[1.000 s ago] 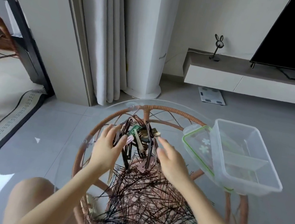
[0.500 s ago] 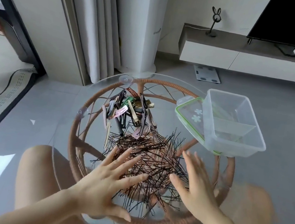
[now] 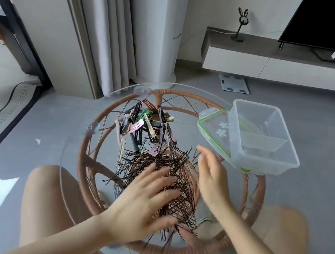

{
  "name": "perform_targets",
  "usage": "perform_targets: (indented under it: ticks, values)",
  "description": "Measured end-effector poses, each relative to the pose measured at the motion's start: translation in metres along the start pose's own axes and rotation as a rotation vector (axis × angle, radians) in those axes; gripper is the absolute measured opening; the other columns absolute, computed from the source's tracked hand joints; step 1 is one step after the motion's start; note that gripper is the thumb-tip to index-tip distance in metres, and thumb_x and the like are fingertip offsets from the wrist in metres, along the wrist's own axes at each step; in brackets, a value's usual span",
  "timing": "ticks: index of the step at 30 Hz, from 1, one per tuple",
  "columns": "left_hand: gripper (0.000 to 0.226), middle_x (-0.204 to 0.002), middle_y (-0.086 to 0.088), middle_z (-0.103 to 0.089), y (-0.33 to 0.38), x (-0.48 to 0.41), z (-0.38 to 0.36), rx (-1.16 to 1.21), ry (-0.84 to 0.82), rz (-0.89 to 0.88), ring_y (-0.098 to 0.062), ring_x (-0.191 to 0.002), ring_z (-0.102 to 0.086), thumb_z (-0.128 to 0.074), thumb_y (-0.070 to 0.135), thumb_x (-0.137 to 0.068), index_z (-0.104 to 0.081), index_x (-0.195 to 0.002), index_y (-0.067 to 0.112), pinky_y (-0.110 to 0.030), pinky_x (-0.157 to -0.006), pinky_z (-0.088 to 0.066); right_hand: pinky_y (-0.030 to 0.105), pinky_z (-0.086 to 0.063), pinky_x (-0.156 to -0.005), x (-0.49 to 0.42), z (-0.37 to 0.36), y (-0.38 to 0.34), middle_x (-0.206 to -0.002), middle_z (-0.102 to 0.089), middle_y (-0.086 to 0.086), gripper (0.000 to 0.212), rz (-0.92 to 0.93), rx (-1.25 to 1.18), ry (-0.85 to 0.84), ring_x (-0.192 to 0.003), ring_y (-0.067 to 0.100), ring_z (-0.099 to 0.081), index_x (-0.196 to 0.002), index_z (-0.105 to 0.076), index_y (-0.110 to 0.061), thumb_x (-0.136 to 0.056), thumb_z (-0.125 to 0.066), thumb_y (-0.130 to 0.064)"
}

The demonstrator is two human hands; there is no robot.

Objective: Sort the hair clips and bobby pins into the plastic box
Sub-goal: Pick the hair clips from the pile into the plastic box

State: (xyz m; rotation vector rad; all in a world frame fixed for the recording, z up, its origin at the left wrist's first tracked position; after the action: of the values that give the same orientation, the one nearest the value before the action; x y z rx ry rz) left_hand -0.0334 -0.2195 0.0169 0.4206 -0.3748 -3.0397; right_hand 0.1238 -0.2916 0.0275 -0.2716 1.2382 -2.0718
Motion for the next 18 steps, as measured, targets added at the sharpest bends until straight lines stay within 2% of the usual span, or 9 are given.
perform_targets:
  ticks: [3,5,7,9,12,15,18]
  values:
    - [0.064,-0.149,-0.003,-0.036,0.030,-0.003,-0.014,-0.100,-0.179,-0.224,-0.026,-0.145,-0.012,-0.033,0.073,-0.080,-0.043,-0.132,0.037,-0.055,-0.116,-0.005,0.032,-0.039,-0.094,-0.030,0.001,0.018,-0.121,-0.060,0.009,0.034,-0.055,0.151,-0.080,-0.112,0.021,-0.054,-0.126,-0.050,-0.012,-0.097,-0.035,-0.022]
    - [0.062,-0.149,-0.006,-0.036,0.034,-0.010,-0.023,-0.159,-0.232,-0.255,-0.030,-0.144,-0.014,-0.031,0.073,-0.081,-0.041,-0.132,0.040,-0.056,-0.114,-0.001,0.035,-0.033,-0.103,-0.035,-0.007,0.025,-0.133,-0.052,0.010,0.035,-0.034,0.225,-0.165,-0.127,0.024,-0.044,-0.129,-0.049,-0.013,-0.098,-0.034,-0.022]
    - [0.054,-0.144,-0.006,-0.043,0.028,-0.018,-0.027,-0.194,-0.232,-0.233,-0.031,-0.141,-0.024,-0.030,0.069,-0.085,-0.044,-0.129,0.042,-0.057,-0.115,-0.007,0.037,-0.026,-0.112,-0.030,-0.015,0.025,-0.142,-0.043,0.009,0.035,0.005,0.227,-0.244,-0.135,0.021,-0.033,-0.129,-0.049,-0.014,-0.098,-0.034,-0.022]
    - [0.046,-0.136,-0.003,-0.053,0.020,-0.026,-0.030,-0.200,-0.218,-0.225,-0.029,-0.136,-0.036,-0.033,0.064,-0.087,-0.051,-0.123,0.042,-0.058,-0.113,-0.020,0.035,-0.030,-0.110,-0.020,-0.017,0.020,-0.139,-0.047,0.008,0.034,0.018,0.152,-0.272,-0.131,0.018,-0.040,-0.126,-0.052,-0.015,-0.098,-0.035,-0.020]
    - [0.030,-0.117,0.001,-0.065,0.011,-0.035,-0.028,-0.169,-0.118,-0.219,-0.025,-0.120,-0.054,-0.044,0.049,-0.090,-0.063,-0.109,0.034,-0.053,-0.107,-0.035,0.032,-0.041,-0.101,-0.004,-0.015,0.016,-0.121,-0.062,0.002,0.030,-0.019,0.004,-0.255,-0.112,0.009,-0.055,-0.120,-0.057,-0.016,-0.097,-0.037,-0.018]
    - [0.023,-0.108,0.002,-0.067,0.002,-0.041,-0.022,-0.130,-0.045,-0.159,-0.024,-0.112,-0.058,-0.049,0.041,-0.090,-0.065,-0.103,0.030,-0.049,-0.107,-0.037,0.024,-0.042,-0.098,0.010,-0.014,0.008,-0.116,-0.063,-0.004,0.029,-0.062,-0.128,-0.283,-0.108,0.000,-0.055,-0.118,-0.058,-0.018,-0.097,-0.038,-0.017]
    - [0.033,-0.121,0.002,-0.063,-0.002,-0.036,-0.010,-0.049,0.012,-0.105,-0.022,-0.121,-0.053,-0.049,0.051,-0.089,-0.062,-0.112,0.032,-0.049,-0.111,-0.031,0.015,-0.038,-0.100,0.021,-0.005,0.001,-0.124,-0.058,-0.011,0.028,-0.090,-0.266,-0.309,-0.116,-0.007,-0.049,-0.121,-0.054,-0.024,-0.096,-0.041,-0.023]
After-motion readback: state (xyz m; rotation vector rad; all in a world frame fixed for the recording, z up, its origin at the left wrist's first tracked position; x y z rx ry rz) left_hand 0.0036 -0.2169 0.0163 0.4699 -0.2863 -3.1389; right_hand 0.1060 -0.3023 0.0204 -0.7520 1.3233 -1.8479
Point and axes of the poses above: each hand's wrist, its own x-axis away from the middle knuckle, its own z-axis out of the back of the hand, y = z × x, the point moved 4 cm from there along -x, towards the middle knuckle
